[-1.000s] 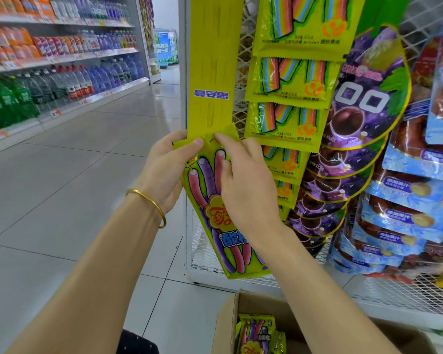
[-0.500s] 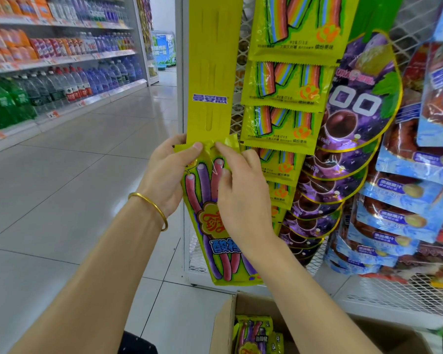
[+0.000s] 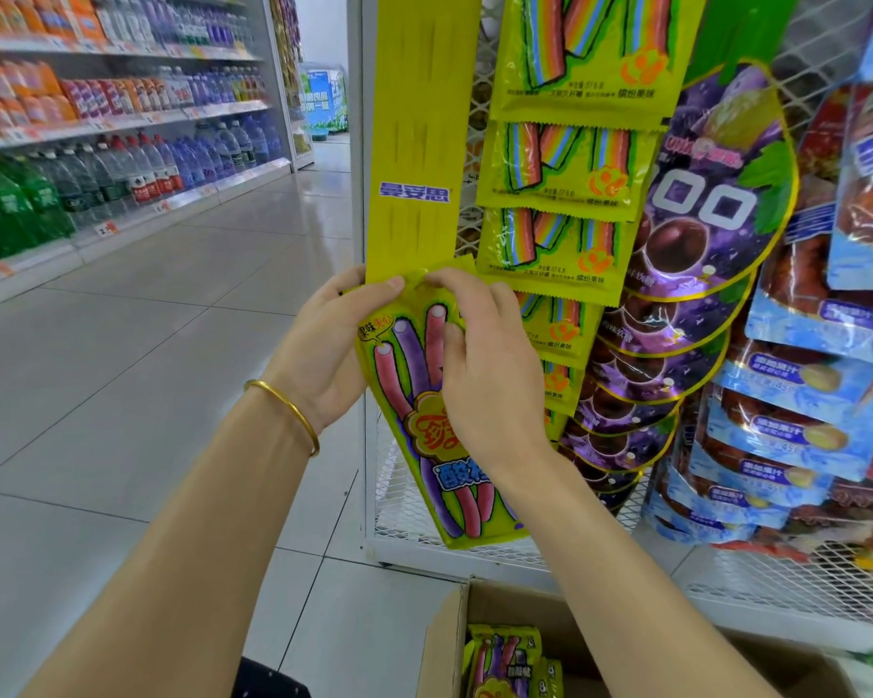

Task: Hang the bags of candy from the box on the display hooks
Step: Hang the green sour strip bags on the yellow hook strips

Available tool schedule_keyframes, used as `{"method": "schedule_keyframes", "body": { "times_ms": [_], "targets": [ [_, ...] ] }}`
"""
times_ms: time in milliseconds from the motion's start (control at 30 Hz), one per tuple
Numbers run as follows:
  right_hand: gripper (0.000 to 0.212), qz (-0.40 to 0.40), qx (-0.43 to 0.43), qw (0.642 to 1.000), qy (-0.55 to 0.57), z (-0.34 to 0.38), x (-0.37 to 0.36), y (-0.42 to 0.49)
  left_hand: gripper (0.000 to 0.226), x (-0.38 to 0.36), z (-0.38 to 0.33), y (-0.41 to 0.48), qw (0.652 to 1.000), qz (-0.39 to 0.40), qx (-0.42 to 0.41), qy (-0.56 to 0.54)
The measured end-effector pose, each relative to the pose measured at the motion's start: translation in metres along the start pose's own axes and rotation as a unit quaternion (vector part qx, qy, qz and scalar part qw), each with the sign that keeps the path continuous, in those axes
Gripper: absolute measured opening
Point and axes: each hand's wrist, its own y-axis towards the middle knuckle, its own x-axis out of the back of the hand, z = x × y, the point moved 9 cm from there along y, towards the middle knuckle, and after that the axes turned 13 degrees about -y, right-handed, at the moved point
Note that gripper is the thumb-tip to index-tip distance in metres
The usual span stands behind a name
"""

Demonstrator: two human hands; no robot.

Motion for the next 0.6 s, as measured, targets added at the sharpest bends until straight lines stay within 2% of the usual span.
{"method": "schedule_keyframes", "body": {
  "times_ms": [167, 333, 600],
  "targets": [
    [0.034, 0.010, 0.002, 1.000, 0.002, 0.0004, 0.0003, 0.0013, 0.049, -0.0024, 0.0072, 0.0010, 0.998, 0.024, 0.047, -0.023],
    [0.038, 0.020, 0.001, 1.000, -0.019, 0.0015, 0.0001, 0.0031, 0.045, 0.0025, 0.0076, 0.0056, 0.999, 0.017, 0.037, -0.001],
    [0.043, 0.065, -0.011, 0.998, 0.014, -0.0019, -0.0050, 0.0063, 0.042, 0.0037, 0.0091, 0.0068, 0.999, -0.023, 0.021, 0.027]
  ]
}}
